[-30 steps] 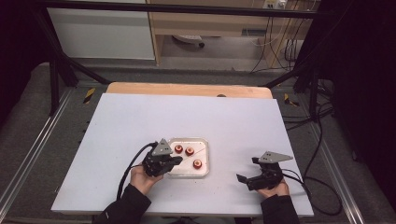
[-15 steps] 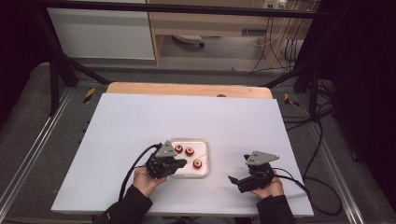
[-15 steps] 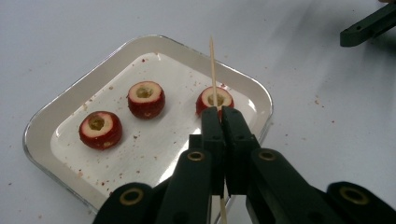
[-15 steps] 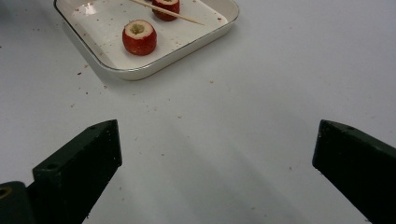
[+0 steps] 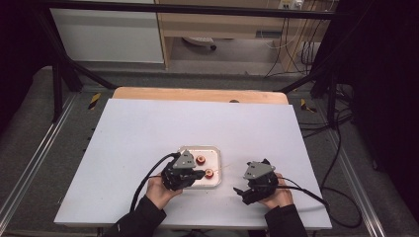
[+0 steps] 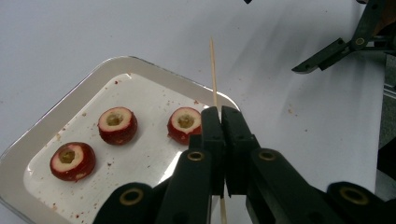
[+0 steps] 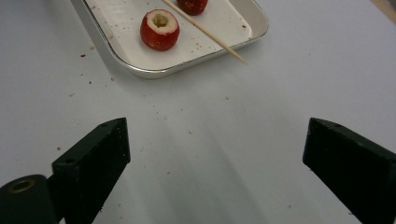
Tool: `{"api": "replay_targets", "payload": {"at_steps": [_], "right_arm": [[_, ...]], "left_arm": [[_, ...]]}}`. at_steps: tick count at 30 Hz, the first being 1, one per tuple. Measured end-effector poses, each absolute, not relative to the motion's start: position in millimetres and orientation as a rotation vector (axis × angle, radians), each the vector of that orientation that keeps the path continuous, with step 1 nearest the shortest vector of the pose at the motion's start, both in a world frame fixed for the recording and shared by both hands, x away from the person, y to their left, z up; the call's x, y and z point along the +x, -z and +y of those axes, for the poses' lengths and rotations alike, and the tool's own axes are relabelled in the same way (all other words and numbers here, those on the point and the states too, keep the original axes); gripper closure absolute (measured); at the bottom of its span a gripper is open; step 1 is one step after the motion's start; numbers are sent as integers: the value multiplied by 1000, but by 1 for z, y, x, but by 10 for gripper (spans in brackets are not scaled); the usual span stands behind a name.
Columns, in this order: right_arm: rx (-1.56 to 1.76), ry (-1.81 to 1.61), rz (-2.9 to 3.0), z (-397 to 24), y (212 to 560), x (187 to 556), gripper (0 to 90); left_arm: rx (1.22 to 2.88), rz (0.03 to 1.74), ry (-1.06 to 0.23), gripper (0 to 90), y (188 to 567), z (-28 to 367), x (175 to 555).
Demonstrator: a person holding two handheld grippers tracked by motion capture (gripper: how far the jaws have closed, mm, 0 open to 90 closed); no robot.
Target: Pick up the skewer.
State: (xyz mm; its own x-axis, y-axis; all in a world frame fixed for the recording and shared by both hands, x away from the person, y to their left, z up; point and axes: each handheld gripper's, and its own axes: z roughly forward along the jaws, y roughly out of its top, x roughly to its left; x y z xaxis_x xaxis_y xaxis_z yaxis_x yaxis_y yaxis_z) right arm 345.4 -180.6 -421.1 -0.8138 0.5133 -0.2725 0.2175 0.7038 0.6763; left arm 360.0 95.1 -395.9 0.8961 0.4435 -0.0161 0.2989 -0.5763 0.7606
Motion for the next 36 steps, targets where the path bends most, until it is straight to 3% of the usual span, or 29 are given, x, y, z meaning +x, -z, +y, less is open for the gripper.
{"api": "replay_targets", "payload": {"at_steps": [11, 19, 36], "right_arm": [[360, -826, 2465, -166, 411, 340, 252], [148, -720, 2471, -157, 410, 336, 439], [-173, -574, 2442, -150, 418, 333, 711]], "left_arm": [[2279, 461, -212, 885, 393, 73, 356], [2301, 432, -196, 885, 395, 61, 354], [2332, 397, -173, 886, 397, 51, 352]]}}
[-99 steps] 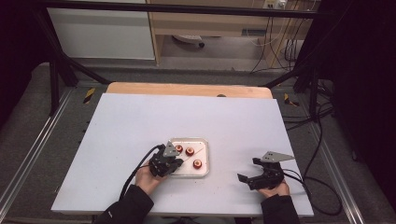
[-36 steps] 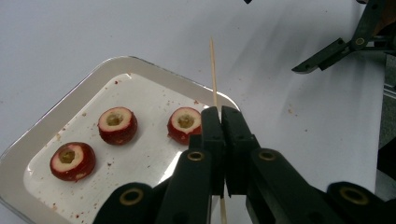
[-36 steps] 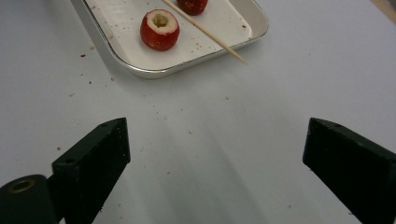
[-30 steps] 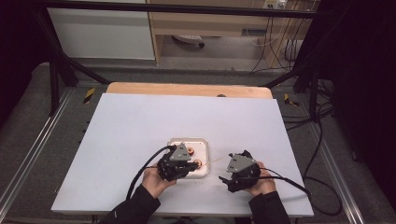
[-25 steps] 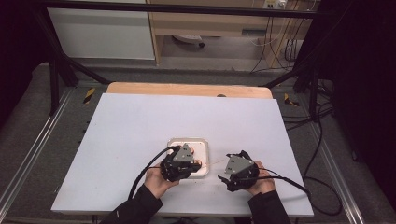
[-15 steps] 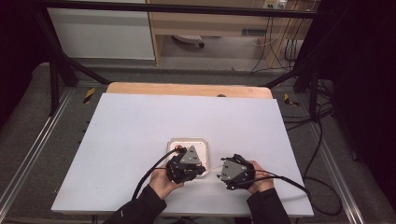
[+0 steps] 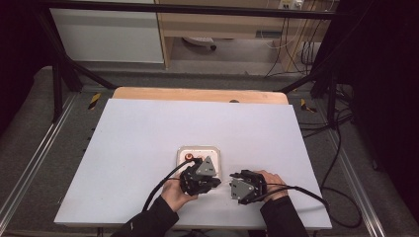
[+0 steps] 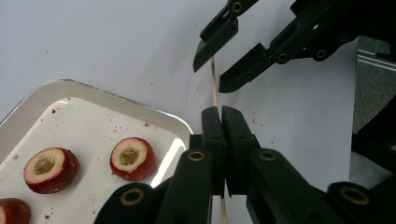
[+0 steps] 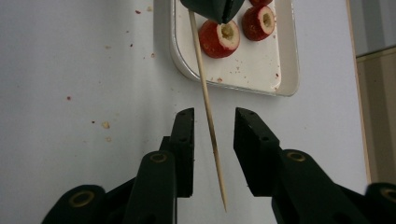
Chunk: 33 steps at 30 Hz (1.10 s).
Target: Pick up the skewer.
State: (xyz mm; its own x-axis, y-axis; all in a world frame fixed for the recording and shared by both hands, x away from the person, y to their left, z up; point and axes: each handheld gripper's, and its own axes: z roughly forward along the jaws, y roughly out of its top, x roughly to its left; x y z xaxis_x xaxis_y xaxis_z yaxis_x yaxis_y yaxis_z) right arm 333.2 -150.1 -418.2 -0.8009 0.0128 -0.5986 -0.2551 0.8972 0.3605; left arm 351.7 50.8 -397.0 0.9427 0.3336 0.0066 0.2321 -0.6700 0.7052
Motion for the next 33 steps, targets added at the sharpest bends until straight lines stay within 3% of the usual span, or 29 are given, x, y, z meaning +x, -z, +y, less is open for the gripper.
{"api": "replay_targets", "payload": {"at_steps": [13, 22, 27, 33], "right_arm": [[-307, -484, 2434, -150, 421, 332, 879], [-380, -436, 2424, -147, 420, 329, 890], [-408, -377, 2404, -141, 417, 330, 890], [-447, -300, 2382, -132, 415, 330, 890]], "left_arm": [[2347, 384, -162, 885, 400, 47, 351], [2370, 391, -122, 872, 399, 48, 356], [2440, 403, -118, 777, 394, 49, 358], [2532, 432, -81, 776, 395, 48, 364]]}}
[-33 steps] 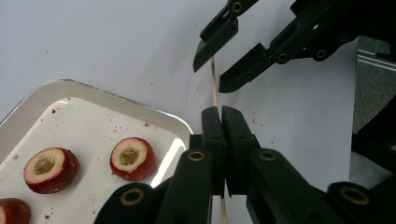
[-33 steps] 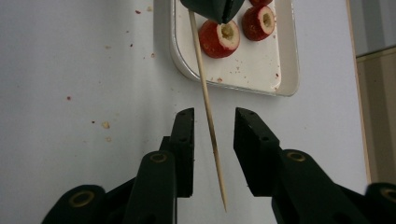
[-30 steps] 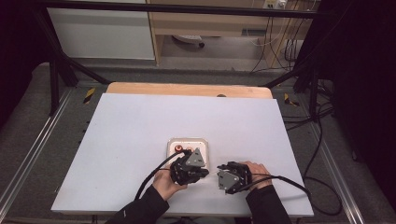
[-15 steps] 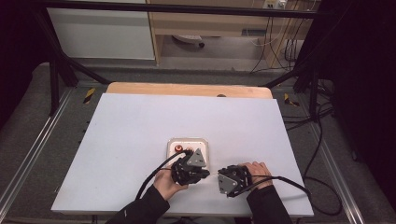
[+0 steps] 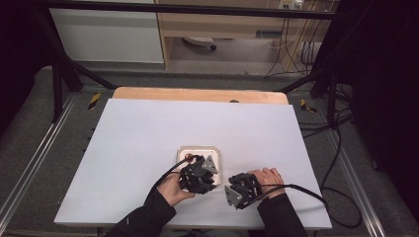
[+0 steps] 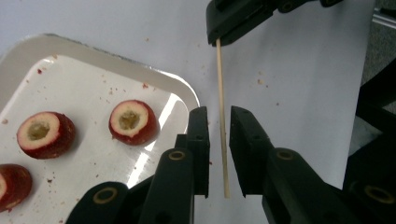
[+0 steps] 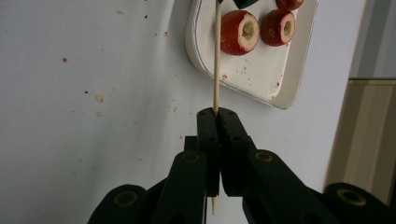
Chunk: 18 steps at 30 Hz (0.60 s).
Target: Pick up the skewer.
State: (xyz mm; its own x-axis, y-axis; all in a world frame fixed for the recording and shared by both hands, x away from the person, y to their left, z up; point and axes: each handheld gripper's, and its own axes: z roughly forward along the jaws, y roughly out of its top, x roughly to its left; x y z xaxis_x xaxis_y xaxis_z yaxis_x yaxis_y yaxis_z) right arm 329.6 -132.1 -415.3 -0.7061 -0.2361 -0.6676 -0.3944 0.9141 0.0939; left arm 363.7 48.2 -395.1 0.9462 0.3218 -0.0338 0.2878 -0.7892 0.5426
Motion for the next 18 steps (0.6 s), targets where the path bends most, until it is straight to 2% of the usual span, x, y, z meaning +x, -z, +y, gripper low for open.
{"api": "replay_targets", "payload": {"at_steps": [6, 9, 18], "right_arm": [[-487, -263, 2366, -125, 414, 329, 890], [-527, -235, 2351, -120, 415, 330, 890], [-552, -182, 2324, -117, 415, 325, 889]], "left_arm": [[2600, 436, -66, 806, 401, 42, 365], [2620, 431, -81, 853, 403, 39, 365], [2651, 472, -97, 881, 406, 35, 365]]}}
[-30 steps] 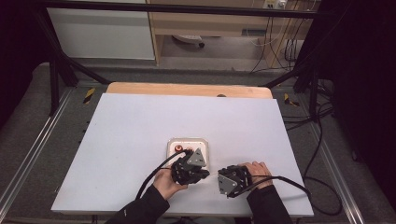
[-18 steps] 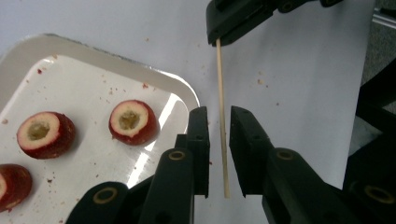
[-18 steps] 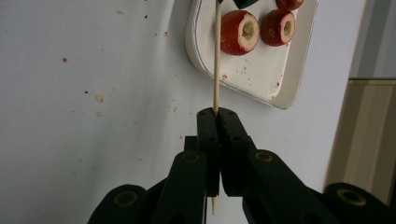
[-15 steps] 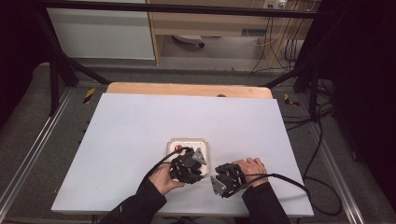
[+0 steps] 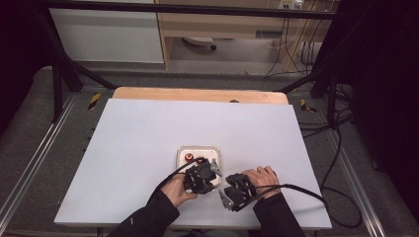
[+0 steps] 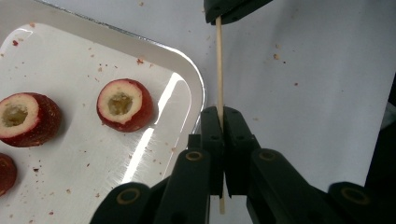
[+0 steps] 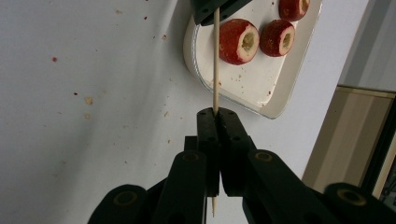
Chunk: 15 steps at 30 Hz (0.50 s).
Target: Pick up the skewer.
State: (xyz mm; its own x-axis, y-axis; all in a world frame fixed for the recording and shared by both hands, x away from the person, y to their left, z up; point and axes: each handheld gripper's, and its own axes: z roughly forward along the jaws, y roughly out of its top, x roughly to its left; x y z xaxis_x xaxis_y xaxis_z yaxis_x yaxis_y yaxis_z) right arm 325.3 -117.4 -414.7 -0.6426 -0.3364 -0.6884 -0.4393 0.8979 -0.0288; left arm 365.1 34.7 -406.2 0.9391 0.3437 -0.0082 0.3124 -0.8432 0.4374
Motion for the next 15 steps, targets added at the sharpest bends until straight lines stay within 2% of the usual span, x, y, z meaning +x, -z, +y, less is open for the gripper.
{"api": "replay_targets", "payload": {"at_steps": [4, 7, 12, 15], "right_arm": [[-537, -192, 2325, -117, 415, 325, 885], [-470, -254, 2333, -118, 413, 326, 847], [-270, -459, 2350, -127, 404, 329, 677], [-80, -585, 2393, -137, 399, 333, 545]], "left_arm": [[2649, 470, -122, 883, 406, 35, 364], [2639, 470, -137, 884, 405, 38, 363], [2611, 486, -160, 884, 405, 49, 360], [2597, 496, -177, 883, 405, 58, 359]]}}
